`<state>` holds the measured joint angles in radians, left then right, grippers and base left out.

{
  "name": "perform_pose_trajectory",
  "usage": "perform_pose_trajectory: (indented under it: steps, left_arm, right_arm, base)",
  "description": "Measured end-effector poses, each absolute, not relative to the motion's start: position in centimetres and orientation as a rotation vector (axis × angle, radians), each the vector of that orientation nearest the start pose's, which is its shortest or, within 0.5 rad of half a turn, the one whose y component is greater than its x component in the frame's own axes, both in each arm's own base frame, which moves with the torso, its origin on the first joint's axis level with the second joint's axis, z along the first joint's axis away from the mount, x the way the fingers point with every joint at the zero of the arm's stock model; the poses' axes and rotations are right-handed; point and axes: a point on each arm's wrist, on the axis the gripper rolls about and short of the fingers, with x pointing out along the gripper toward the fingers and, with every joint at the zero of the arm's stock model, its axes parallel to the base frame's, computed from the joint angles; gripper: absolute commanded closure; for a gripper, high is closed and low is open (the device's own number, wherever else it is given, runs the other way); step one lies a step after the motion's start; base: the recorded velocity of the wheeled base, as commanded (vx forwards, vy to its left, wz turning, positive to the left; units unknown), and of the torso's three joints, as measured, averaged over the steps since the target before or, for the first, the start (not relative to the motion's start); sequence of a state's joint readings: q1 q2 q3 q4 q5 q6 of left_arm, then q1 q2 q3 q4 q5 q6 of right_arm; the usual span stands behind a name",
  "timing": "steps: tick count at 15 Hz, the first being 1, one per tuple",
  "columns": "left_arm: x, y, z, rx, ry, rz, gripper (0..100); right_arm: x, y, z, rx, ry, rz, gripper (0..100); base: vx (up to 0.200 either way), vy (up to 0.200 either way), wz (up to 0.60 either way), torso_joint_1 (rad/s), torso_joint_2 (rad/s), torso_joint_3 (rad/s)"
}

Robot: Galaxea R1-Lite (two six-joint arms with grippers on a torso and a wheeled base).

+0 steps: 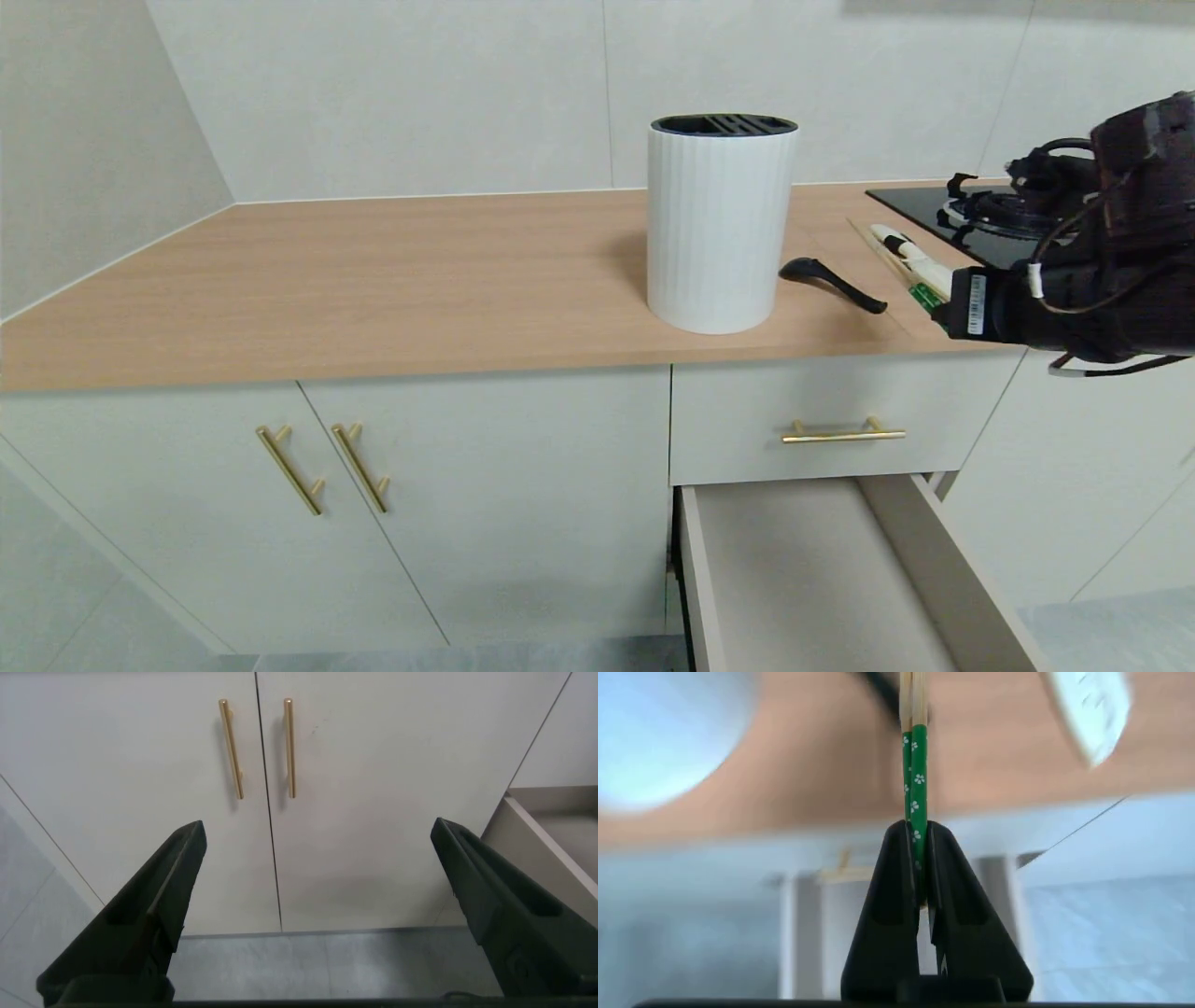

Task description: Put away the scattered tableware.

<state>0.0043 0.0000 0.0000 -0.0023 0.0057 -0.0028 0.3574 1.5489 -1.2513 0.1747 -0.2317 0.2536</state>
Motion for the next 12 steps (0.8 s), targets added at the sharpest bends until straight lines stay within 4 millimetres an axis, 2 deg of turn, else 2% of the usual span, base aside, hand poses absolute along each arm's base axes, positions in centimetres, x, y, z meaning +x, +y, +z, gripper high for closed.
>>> perform_pose_trajectory:
  steps: [5,7,9,12]
  left_arm:
    - [-2.3,0.0,7.6,-0.003,-0.002,0.010,0]
    - [-2.3,0.0,7.6,-0.003,-0.002,0.010,0]
    - [-2.3,0.0,7.6,-0.002,-0.002,0.010,0]
    - [-2.3,0.0,7.6,-0.003,-0.002,0.010,0]
  right_arm:
    - [17.8,7.1,28.2,0.105,0.503,0.417,100]
    - [15.3,6.5,28.2,0.071,0.548,0.550,100]
    - [13.9,6.1,28.2,0.035,0.559,0.616,100]
    - [12.9,6.4,28.1,0.019,0.582,0.671,100]
  base:
    - [0.000,0.000,0.00,0.000,0.00,0.000]
    - [0.000,0.000,0.00,0.000,0.00,0.000]
    - [0.000,0.000,0.00,0.000,0.00,0.000]
    - [0.000,0.000,0.00,0.000,0.00,0.000]
